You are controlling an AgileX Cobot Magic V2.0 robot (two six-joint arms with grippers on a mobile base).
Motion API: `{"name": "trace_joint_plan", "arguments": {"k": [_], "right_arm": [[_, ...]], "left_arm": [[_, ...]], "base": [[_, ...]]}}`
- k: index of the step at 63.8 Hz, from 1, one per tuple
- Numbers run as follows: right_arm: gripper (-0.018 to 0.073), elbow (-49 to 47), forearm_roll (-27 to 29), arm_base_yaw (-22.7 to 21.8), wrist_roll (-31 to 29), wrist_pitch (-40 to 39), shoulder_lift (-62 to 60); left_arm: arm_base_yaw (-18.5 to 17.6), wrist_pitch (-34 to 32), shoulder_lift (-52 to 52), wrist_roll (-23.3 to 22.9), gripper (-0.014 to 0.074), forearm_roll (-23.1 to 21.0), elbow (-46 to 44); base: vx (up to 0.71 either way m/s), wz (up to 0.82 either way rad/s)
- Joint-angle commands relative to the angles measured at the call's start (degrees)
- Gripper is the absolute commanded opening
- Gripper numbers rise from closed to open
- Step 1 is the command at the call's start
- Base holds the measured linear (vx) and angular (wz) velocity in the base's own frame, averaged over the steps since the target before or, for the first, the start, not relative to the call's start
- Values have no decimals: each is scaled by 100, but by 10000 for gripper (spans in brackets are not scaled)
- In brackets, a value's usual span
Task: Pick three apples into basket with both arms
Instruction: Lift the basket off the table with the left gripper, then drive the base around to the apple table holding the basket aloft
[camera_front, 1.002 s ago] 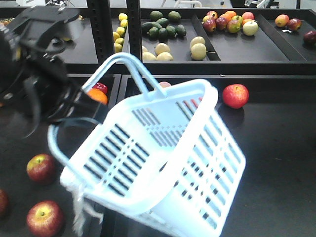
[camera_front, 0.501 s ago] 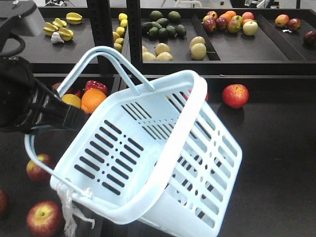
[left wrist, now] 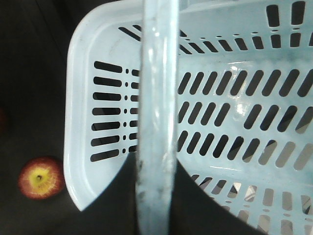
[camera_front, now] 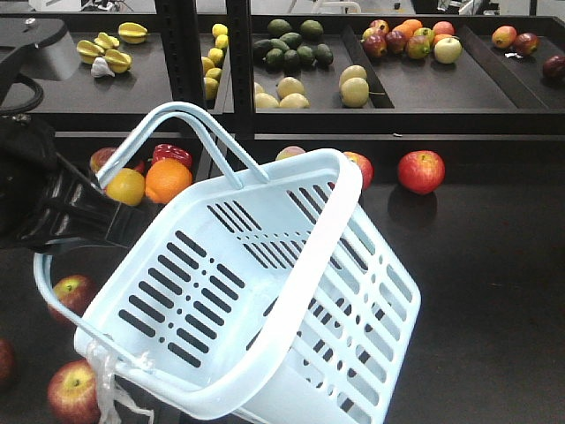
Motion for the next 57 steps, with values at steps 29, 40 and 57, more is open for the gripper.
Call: {"name": "trace_joint_plan", "arguments": {"k": [29,40,57], "right_arm": [[-4,82,-32,-25,-25,-440,-57],[-4,82,-32,-25,-25,-440,-57],[-4,82,-32,-25,-25,-440,-57]], "left_arm": [[-37,-247,-160,-86,-8,-80,-168],[-37,-247,-160,-86,-8,-80,-168],[-37,-247,-160,-86,-8,-80,-168]], "base": [[0,0],[0,1],[-4,11]]}}
